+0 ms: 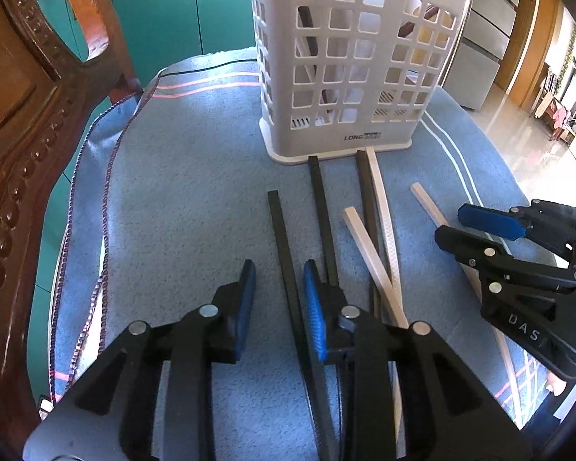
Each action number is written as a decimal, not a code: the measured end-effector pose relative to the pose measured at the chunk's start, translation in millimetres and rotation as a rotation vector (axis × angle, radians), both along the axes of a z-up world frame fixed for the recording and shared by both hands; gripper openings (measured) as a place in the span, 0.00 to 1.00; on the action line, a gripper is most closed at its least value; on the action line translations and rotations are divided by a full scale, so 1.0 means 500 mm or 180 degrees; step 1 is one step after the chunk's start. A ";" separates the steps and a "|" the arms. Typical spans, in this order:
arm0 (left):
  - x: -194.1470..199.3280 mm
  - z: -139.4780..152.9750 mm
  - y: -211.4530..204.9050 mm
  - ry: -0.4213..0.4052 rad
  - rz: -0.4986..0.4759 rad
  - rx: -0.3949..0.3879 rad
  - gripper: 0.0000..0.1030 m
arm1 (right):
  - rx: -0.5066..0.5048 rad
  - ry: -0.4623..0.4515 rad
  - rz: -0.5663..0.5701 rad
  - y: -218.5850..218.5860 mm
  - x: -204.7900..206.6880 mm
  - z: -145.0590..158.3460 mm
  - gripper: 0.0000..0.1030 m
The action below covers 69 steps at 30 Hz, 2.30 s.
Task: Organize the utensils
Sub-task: 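Move both open tools back over the row of chopsticks, then lower both open tools around the next chopsticks in the row, then grasp a dark chopstick with the left tool while the right tool grasps a light wood chopstick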
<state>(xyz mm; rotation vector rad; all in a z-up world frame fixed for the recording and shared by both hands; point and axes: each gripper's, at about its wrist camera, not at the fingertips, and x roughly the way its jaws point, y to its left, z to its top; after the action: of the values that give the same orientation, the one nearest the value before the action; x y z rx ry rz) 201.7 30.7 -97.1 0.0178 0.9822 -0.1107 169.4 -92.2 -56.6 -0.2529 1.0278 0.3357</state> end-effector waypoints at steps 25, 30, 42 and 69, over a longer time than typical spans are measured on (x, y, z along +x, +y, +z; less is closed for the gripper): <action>-0.001 0.001 0.010 0.0016 0.0044 -0.0019 0.26 | 0.0023 0.0001 0.0007 -0.002 0.001 0.003 0.25; 0.002 0.000 0.018 0.0014 0.0071 -0.0001 0.26 | 0.0037 0.0015 -0.0089 -0.015 0.010 0.004 0.25; 0.000 0.000 0.010 0.0007 0.0047 0.0039 0.33 | 0.0042 -0.0002 -0.0113 -0.015 0.011 0.002 0.25; 0.051 -0.005 0.027 0.0114 0.0152 0.0048 0.49 | 0.0138 0.0086 -0.0181 -0.032 0.020 0.002 0.29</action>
<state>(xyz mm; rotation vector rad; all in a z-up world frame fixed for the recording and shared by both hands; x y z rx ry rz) 227.2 44.0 -99.4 0.0064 1.0186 -0.0599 179.4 -108.0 -55.7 -0.1801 1.0511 0.3101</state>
